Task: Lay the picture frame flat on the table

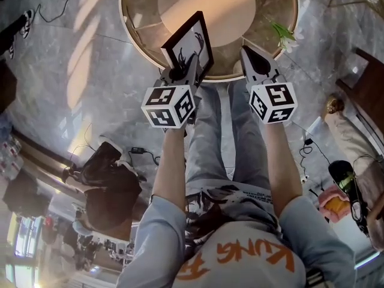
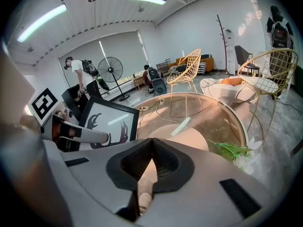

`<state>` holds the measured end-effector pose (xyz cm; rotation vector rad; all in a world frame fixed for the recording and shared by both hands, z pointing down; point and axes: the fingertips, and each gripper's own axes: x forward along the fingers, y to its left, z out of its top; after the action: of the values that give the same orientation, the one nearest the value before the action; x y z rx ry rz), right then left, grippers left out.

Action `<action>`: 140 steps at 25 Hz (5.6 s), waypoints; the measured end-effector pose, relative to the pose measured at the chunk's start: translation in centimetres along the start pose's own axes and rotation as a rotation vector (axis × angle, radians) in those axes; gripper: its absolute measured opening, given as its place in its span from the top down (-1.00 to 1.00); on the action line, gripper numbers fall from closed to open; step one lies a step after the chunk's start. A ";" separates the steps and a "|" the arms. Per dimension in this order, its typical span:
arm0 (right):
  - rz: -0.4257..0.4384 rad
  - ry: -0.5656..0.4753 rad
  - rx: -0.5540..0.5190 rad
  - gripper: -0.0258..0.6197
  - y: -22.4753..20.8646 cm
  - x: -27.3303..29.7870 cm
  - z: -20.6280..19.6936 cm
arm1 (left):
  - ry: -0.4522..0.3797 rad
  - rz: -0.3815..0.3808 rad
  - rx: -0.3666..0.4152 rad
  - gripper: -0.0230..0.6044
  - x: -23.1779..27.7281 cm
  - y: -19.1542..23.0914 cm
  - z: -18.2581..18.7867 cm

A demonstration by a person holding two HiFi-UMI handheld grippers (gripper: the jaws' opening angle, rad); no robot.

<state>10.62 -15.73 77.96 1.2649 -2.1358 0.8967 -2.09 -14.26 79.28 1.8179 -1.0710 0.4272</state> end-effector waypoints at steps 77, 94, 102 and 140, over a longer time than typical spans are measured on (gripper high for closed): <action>0.091 -0.046 -0.083 0.93 6.6 -2.8 5.8 | -0.261 0.117 -0.052 0.86 -7.1 -1.3 5.1; 0.047 -0.338 -0.067 0.93 13.5 -12.4 23.7 | -0.531 0.204 0.124 0.86 -22.0 -8.2 19.0; 0.050 -0.523 -0.167 0.93 16.3 -19.7 32.6 | -0.750 0.176 0.261 0.86 -29.9 -13.4 28.6; -0.001 -0.754 -0.394 0.93 17.3 -29.9 40.6 | -1.014 0.227 0.554 0.86 -38.5 -22.6 35.0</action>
<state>5.05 -23.10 25.45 1.5313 -2.6772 -0.0613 -10.53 -21.84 23.71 2.4909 -1.9993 -0.1440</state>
